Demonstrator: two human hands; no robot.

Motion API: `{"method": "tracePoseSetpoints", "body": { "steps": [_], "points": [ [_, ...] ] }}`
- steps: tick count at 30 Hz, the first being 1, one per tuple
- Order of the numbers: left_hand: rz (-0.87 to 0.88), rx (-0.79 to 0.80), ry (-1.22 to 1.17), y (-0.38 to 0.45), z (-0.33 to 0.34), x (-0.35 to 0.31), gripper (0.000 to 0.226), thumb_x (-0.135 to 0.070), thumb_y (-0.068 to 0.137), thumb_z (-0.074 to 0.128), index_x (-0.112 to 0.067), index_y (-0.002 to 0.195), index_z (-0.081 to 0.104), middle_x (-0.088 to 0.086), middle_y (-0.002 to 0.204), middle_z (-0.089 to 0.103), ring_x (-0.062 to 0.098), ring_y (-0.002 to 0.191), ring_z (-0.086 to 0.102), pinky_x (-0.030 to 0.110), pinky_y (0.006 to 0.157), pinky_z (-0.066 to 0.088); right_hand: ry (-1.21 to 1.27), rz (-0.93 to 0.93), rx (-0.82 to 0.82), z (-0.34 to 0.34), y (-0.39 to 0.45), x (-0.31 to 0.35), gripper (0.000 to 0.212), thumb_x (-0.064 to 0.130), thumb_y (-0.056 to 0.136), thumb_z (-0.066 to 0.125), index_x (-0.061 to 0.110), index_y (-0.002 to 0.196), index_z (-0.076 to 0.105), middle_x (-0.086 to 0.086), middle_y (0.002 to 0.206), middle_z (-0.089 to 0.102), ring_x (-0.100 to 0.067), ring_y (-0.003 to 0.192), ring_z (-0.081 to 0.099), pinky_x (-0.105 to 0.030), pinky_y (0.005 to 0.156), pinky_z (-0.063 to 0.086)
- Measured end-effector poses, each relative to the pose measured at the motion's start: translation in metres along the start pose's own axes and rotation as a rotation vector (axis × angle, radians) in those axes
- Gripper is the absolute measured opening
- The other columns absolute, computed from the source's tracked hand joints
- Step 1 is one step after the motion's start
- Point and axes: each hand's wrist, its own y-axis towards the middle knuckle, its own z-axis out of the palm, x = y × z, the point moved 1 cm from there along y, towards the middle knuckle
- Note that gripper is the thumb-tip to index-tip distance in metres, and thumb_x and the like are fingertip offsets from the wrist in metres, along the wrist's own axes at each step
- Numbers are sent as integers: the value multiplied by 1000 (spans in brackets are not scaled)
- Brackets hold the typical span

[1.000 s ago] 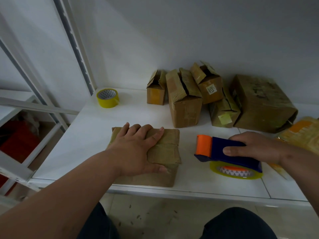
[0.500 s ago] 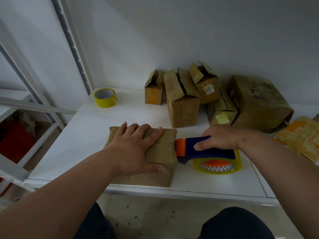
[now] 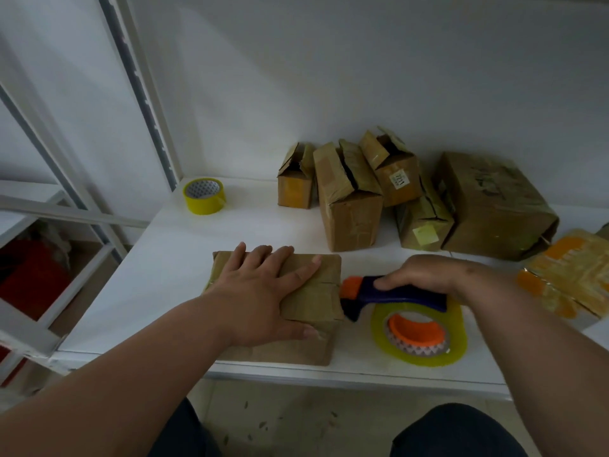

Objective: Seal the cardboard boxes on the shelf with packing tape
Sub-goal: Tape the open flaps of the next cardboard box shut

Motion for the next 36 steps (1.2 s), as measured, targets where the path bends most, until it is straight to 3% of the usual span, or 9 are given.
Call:
{"method": "tracePoseSetpoints", "body": {
  "steps": [6,9,11,17,21,25,30,34,36],
  "points": [
    [60,2,217,-3,-13,-9,84,-81,84,24,-52,137,-35,-2,157,-33,31,145,-28,63,113,-15,42,-5,-187,-27,-38,-19,50,59,74,70,11,89,71,-8,83,74,-24,75,69,-29,65,48],
    [92,-4,132,-10,-11,-31,84,-59,95,36,-45,141,-33,-7,156,-34,24,145,-29,61,115,-9,77,-25,-232,-23,-50,-26,51,59,75,69,9,85,72,-8,78,74,-23,71,70,-28,62,48],
    [66,4,60,-12,-5,-43,80,-61,94,37,-48,145,-23,-9,158,-30,25,146,-25,63,115,-5,116,-38,-241,-15,-53,-28,50,57,76,69,8,85,72,-7,76,74,-22,67,70,-26,60,48],
    [-52,46,48,6,-15,-69,65,-73,87,40,-43,143,26,-2,161,-3,39,148,-6,74,108,8,228,-104,-332,-3,-57,-35,48,54,77,69,7,87,71,-9,79,74,-26,72,71,-37,72,56],
    [-133,157,160,23,-17,-88,61,-53,94,53,-26,146,36,12,157,-3,54,142,-1,73,103,22,264,-122,-349,2,-61,-38,45,54,77,69,10,88,71,-8,81,74,-26,74,72,-43,79,57],
    [-164,214,246,33,-18,-97,63,-34,96,58,-12,149,31,21,153,-5,59,141,2,72,101,29,297,-144,-380,4,-64,-43,43,53,78,69,12,88,70,-8,83,74,-26,76,71,-45,80,57],
    [-20,65,209,12,-13,-75,68,-23,85,69,-19,146,40,4,155,-11,44,144,-1,70,110,18,400,-231,-414,2,-74,-48,42,52,74,70,14,91,72,-6,80,75,-27,75,72,-47,82,56],
    [28,-12,163,-16,-10,-48,66,-24,93,56,-24,153,27,-4,160,-17,25,148,-18,60,118,-3,447,-350,-434,2,-86,-47,49,53,65,68,10,90,71,-6,76,75,-28,74,72,-41,74,55],
    [29,-24,135,-25,-12,-43,53,-30,96,51,-36,147,37,-5,162,-13,21,146,-24,60,116,-10,432,-415,-430,4,-90,-44,48,54,67,72,11,89,71,-6,76,75,-27,73,72,-43,74,55]
  ]
}}
